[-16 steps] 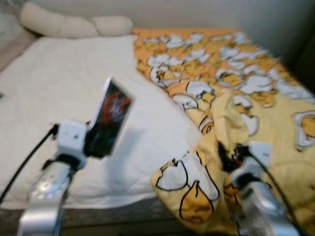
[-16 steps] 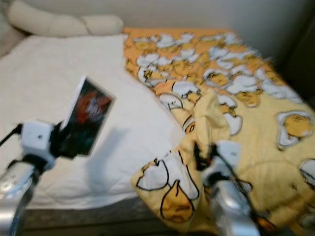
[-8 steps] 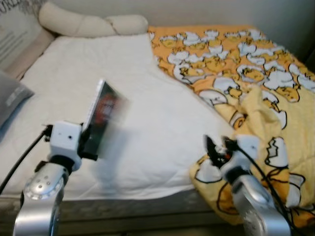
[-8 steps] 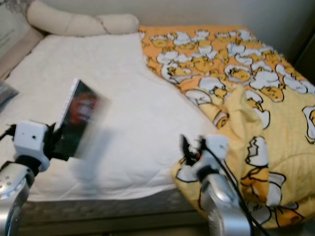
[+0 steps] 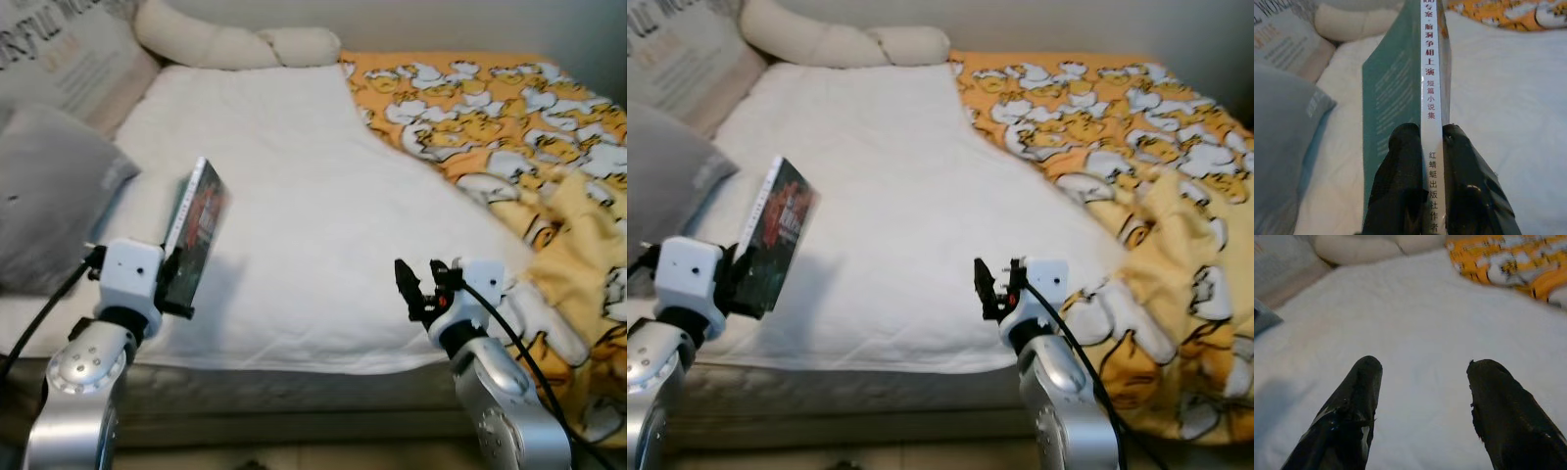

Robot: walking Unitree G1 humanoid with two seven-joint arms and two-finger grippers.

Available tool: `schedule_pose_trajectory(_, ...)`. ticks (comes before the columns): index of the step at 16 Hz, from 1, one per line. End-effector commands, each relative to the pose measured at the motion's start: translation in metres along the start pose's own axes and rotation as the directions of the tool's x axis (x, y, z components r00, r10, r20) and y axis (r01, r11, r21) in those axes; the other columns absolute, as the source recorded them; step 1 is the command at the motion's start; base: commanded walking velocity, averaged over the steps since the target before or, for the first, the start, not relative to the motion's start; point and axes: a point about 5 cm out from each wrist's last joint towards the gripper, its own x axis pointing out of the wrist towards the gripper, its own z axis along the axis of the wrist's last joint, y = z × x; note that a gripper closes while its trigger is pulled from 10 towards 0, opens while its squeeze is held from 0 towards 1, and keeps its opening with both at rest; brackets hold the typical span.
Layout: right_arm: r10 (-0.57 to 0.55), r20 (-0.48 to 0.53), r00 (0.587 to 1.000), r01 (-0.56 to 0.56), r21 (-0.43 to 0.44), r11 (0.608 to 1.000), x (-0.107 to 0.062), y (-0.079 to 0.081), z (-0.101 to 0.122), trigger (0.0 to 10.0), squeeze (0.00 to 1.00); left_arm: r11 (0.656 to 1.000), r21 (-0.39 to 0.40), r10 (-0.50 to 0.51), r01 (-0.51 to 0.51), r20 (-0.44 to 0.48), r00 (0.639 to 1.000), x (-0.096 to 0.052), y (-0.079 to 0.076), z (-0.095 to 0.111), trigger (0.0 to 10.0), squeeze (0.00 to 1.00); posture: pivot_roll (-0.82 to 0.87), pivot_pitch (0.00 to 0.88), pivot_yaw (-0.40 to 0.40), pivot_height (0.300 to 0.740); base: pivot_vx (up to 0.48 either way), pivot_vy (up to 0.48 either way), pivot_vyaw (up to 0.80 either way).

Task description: Clean up the room

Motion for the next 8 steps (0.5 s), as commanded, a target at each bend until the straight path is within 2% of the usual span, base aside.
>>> schedule_pose_trajectory(1,-0.005,-0.013,1.0,0.005,-0.001,1.0,0.001,-0.0011,0.0003,10.0,0.0,1.0,0.014,-0.003,0.003,0.04,0.999,-0.0029,0.0,0.0092,10.0,0.0,-0.02,0.0,0.012,0.74,0.0,0.405,0.0)
schedule_pose_trajectory(6,-0.009,-0.009,1.0,0.009,0.004,1.0,0.0051,-0.004,0.003,10.0,0.0,1.0,0.01,0.005,-0.005,0.045,0.999,-0.0003,-0.0001,0.0103,10.0,0.0,-0.01,0.0,0.004,0.74,0.0,0.403,0.0)
schedule_pose_trajectory(8,-0.011,-0.009,1.0,0.011,0.016,1.0,0.0068,-0.0046,0.0035,10.0,0.0,1.0,-0.006,0.014,-0.014,0.064,0.998,0.0034,-0.0006,0.0161,10.0,0.0,-0.01,0.0,0.006,0.74,0.0,0.0,0.0)
